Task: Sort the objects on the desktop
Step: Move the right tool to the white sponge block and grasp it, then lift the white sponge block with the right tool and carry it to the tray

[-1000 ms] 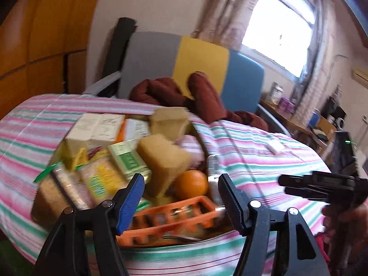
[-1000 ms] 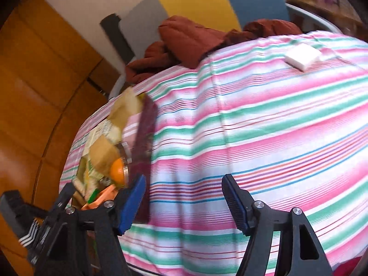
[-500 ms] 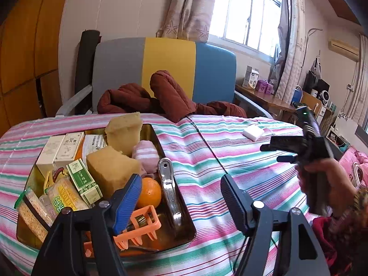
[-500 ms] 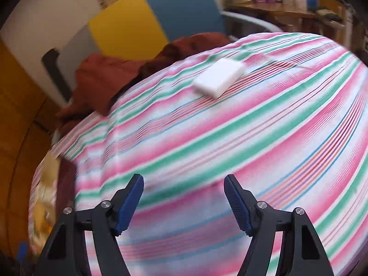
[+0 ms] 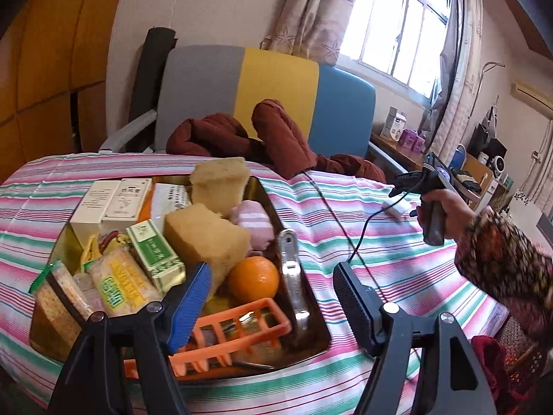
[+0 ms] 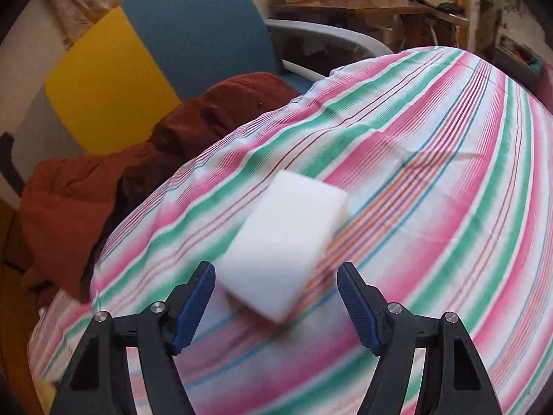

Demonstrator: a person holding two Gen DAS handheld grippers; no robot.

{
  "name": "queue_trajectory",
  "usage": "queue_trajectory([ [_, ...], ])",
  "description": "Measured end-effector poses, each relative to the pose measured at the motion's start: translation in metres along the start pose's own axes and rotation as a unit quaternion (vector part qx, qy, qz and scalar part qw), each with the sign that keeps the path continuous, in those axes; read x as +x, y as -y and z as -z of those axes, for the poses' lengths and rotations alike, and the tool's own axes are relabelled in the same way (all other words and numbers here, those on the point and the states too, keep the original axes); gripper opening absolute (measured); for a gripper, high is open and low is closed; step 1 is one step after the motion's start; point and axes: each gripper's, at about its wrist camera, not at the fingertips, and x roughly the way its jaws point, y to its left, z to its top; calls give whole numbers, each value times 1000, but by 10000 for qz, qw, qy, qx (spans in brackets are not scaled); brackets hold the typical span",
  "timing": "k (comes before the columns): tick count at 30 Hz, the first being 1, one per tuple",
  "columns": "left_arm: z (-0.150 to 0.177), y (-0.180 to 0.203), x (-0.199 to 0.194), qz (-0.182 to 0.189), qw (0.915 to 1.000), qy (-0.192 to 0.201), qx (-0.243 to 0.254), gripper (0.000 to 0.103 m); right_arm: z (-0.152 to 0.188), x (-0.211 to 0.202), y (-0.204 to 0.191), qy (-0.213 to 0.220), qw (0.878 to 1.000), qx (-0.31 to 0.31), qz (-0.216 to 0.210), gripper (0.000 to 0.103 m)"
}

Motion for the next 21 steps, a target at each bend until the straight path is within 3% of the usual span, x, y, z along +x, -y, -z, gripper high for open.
queue_trajectory([
  [5, 2, -10, -1, -105, 9999, -21, -64, 74, -15, 26, -7, -205, 9993, 147, 281, 78],
  [10, 4, -18, 1, -112, 9997, -52, -202, 74, -10, 32, -22, -113, 9955, -556, 756, 72],
  [16, 7, -19, 2, -69, 9996, -83, -243, 74, 9, 19, -14, -8, 9943, -976, 439, 65],
  [21, 10, -21, 0, -19, 9993, -74, -357, 74, 37, -5, 1, -78, 9956, -929, 107, 61],
])
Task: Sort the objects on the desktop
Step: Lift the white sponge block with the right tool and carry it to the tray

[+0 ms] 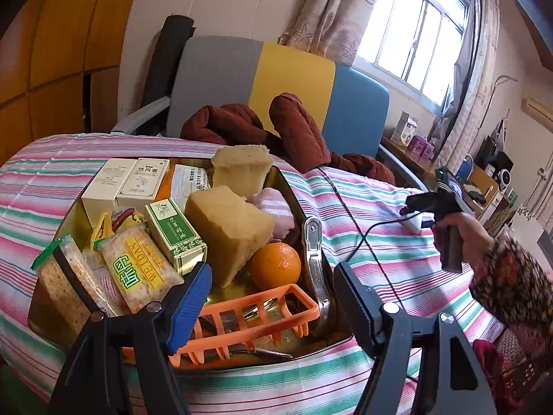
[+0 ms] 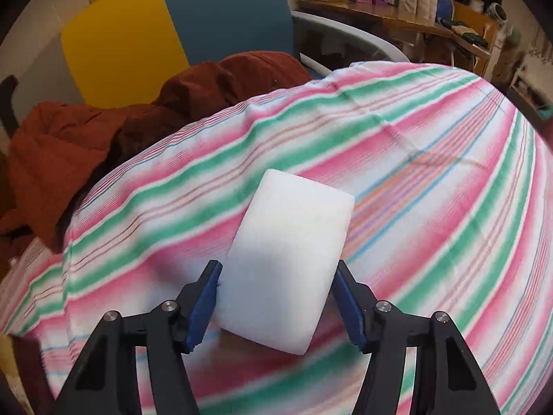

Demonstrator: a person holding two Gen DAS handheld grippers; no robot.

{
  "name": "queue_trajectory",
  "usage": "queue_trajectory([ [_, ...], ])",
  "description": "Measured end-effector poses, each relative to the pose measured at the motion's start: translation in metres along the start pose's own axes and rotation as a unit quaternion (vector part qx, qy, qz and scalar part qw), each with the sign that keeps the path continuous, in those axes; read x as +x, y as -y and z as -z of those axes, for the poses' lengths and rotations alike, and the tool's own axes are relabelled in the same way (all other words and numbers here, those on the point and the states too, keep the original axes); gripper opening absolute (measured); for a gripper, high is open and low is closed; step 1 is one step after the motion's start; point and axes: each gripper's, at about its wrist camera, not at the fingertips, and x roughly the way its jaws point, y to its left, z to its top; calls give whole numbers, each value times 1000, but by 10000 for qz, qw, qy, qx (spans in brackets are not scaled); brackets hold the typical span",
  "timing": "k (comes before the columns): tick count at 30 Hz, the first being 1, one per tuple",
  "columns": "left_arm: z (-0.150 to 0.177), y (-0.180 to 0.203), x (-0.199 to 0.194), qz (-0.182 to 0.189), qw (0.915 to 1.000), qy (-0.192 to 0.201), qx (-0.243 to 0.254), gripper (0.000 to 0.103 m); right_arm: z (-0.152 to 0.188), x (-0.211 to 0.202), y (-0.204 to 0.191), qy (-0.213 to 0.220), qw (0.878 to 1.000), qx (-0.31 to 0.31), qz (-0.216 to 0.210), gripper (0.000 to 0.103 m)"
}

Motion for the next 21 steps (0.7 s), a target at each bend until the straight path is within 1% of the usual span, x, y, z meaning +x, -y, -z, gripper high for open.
queue_trajectory([
  [1, 0, 0, -1, -1, 10000, 9, -7, 74, 2, -1, 0, 29, 9999, 15, -126, 59],
  [4, 3, -2, -5, -66, 10000, 31, -6, 74, 21, -32, -2, 154, 9994, -196, -255, 58],
  [8, 5, -7, -10, -95, 9998, 64, -140, 74, 54, -52, 0, -94, 9966, -81, -812, 57],
  [10, 6, -9, -15, -96, 9997, 134, -168, 74, 75, -61, -1, -172, 9953, -68, -947, 57],
  [14, 9, -14, -20, -152, 9996, 163, -175, 74, 115, -78, -10, -346, 9896, -147, -1391, 57],
  [17, 10, -20, -24, -255, 9991, 218, -257, 74, 138, -100, -31, -435, 9805, -367, -1878, 57],
  [18, 10, -22, -26, -274, 9989, 244, -290, 74, 145, -111, -44, -430, 9757, -549, -2077, 57],
  [20, 11, -27, -29, -372, 9983, 277, -364, 74, 157, -130, -69, -421, 9666, -952, -2342, 57],
  [21, 13, -30, -31, -418, 9979, 282, -403, 74, 164, -143, -88, -383, 9591, -1241, -2513, 57],
])
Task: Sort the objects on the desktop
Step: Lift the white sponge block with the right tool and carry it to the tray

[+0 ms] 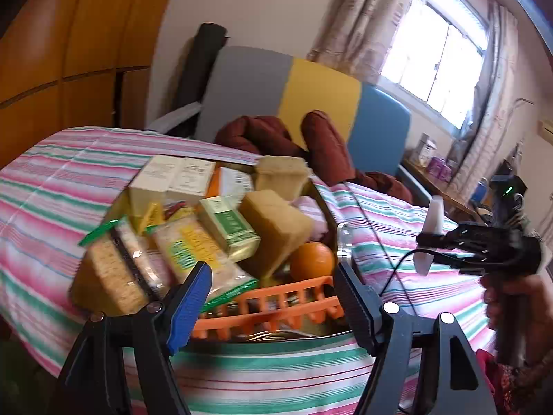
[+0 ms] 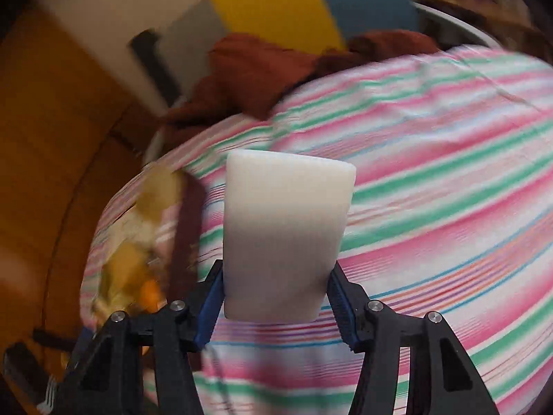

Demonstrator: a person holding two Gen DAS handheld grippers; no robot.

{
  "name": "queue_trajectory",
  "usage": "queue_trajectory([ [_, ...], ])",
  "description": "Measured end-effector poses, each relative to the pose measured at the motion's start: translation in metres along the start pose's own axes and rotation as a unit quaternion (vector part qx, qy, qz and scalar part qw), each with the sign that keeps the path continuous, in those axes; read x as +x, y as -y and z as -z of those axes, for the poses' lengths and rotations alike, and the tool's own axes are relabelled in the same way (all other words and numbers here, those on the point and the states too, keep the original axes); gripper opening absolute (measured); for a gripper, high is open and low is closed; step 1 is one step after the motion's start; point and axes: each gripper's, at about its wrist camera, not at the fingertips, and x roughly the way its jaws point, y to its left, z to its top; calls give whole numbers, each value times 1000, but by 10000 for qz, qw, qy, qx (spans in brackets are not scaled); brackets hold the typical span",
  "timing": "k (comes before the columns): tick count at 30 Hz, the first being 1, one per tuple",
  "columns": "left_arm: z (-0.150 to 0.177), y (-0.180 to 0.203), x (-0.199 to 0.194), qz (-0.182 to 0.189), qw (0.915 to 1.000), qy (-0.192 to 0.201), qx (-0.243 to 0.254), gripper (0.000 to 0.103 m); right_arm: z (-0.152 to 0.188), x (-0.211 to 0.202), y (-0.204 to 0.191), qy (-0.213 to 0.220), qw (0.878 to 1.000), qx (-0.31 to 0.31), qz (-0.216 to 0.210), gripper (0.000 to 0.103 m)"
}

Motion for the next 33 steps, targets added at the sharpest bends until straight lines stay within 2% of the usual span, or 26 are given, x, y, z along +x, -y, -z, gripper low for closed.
queue_trajectory([
  [4, 4, -12, -8, -60, 9999, 1, -158, 74, 5, 0, -82, -9, 9928, -1146, -359, 58],
  [6, 7, -18, -12, -110, 9998, 4, -175, 74, 11, 3, -124, 100, 9817, -1875, -305, 59],
  [8, 8, -22, -16, -177, 9997, 33, -191, 74, 19, 12, -158, 156, 9680, -2503, -62, 65],
  [10, 10, -28, -19, -197, 9995, 58, -256, 74, 34, 27, -187, 64, 9494, -3139, 53, 80],
  [12, 10, -32, -20, -237, 9992, 66, -322, 74, 45, 34, -199, -23, 9422, -3349, 61, 81],
  [13, 10, -35, -20, -240, 9990, 65, -370, 74, 44, 35, -198, -39, 9437, -3308, -39, 81],
  [16, 12, -42, -20, -250, 9986, 70, -466, 74, 42, 27, -187, -56, 9584, -2821, -438, 82],
  [18, 14, -44, -18, -226, 9984, 33, -508, 74, 37, 24, -172, -37, 9681, -2462, -463, 76],
  [20, 16, -44, -16, -194, 9983, 6, -547, 74, 30, 26, -165, -32, 9734, -2255, -404, 42],
  [22, 17, -42, -15, -149, 9985, -35, -521, 74, 18, 34, -158, -64, 9778, -2082, -215, 33],
  [25, 18, -39, -18, -148, 9990, 11, -420, 74, 2, 49, -158, -162, 9798, -1995, 39, 31],
  [26, 17, -38, -19, -160, 9991, 33, -388, 74, 1, 61, -165, -276, 9760, -2159, 83, 31],
  [28, 17, -40, -22, -173, 9991, 95, -383, 74, 10, 72, -178, -603, 9659, -2516, -101, 31],
  [29, 17, -40, -21, -177, 9990, 103, -394, 74, 20, 75, -188, -770, 9573, -2770, -301, 31],
  [30, 17, -41, -20, -201, 9989, 95, -416, 74, 36, 77, -202, -973, 9425, -3162, -475, 31],
  [32, 18, -45, -17, -197, 9985, 43, -517, 74, 58, 83, -215, -1210, 9222, -3650, -422, 31],
  [33, 18, -46, -16, -169, 9983, 1, -559, 74, 65, 86, -217, -1252, 9207, -3671, -427, 31],
])
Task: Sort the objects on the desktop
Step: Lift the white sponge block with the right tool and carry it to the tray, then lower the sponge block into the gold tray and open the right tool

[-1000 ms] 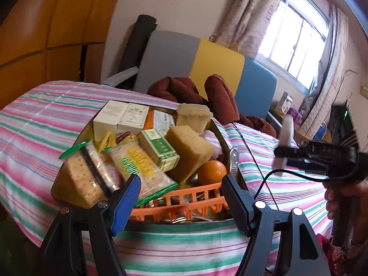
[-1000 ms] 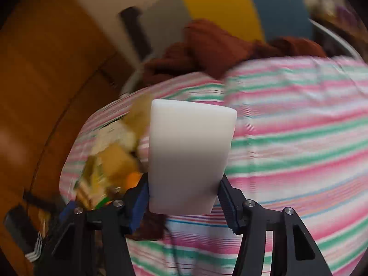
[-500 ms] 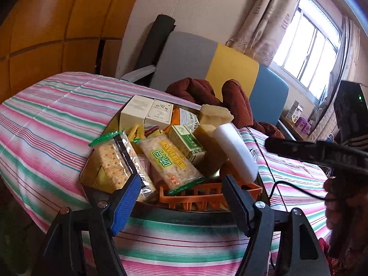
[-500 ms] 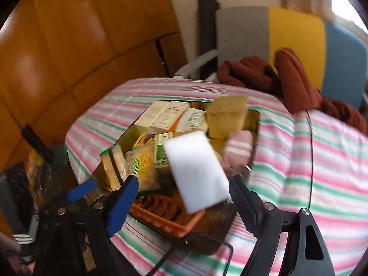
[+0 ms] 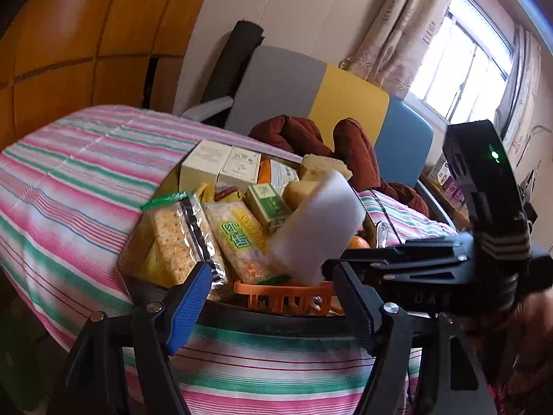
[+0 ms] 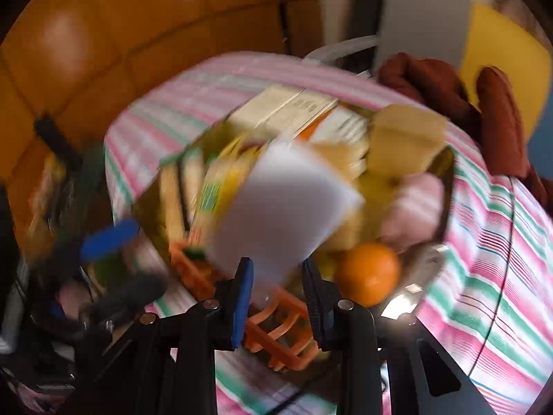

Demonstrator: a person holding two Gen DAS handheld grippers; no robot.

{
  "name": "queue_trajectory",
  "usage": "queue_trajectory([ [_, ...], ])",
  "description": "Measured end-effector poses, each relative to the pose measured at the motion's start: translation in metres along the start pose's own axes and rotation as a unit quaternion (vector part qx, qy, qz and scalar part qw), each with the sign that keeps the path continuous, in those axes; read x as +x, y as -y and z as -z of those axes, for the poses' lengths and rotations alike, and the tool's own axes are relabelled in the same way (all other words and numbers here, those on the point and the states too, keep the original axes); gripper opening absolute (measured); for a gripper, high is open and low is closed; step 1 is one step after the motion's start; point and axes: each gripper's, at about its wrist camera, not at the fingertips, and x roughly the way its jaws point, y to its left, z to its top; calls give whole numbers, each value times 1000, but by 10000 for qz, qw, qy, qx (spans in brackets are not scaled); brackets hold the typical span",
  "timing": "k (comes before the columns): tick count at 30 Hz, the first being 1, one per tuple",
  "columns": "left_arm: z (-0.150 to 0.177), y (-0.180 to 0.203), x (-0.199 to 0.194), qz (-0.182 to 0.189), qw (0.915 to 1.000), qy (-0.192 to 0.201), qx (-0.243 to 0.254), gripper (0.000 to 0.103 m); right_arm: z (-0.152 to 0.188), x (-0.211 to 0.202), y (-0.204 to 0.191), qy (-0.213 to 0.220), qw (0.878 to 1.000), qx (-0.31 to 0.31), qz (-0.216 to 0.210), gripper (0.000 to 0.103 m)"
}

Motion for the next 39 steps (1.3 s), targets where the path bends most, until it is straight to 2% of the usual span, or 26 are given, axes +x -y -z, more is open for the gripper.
queue_trajectory([
  [2, 1, -1, 1, -23, 10000, -22, 3, 74, 2, -5, 7, 121, 9990, 371, -221, 31],
  [5, 1, -3, 1, -78, 10000, 40, 30, 74, 3, -35, 28, 644, 9915, 1042, -437, 31],
  [10, 3, 0, 9, -31, 9999, -128, 9, 74, -24, -50, 22, 1042, 9926, 627, 29, 30],
  [13, 4, 6, 9, -24, 9996, -136, 227, 74, -46, -36, 10, 1014, 9940, 334, 220, 29],
  [16, 3, 7, 10, -59, 9995, -140, 270, 74, -56, -9, -4, 721, 9969, -4, 325, 27],
  [19, 1, 5, 19, -139, 9991, -293, 274, 74, -45, -4, -10, 501, 9941, -273, 919, 27],
  [22, 1, 4, 29, -227, 9986, -374, 302, 74, -22, -13, 5, 337, 9918, 50, 1230, 27],
  [26, -1, 3, 31, -174, 9988, -383, 243, 74, 1, -30, 34, 532, 9924, 894, 655, 27],
  [28, -1, 1, 24, -157, 9992, -270, 231, 74, 11, -48, 35, 777, 9910, 954, 523, 27],
  [30, -1, -4, 19, -146, 9997, -157, 144, 74, 19, -62, 32, 847, 9918, 899, 326, 27],
  [34, -5, -14, 10, -237, 9996, -61, -135, 74, 25, -59, 16, 464, 9939, 785, -617, 27],
  [37, -9, -18, 3, -311, 9993, -28, -214, 74, 23, -41, 1, 218, 9947, 606, -805, 27],
  [39, -13, -17, -2, -419, 9989, -21, -209, 74, 18, -22, -2, 83, 9963, 592, -621, 27],
])
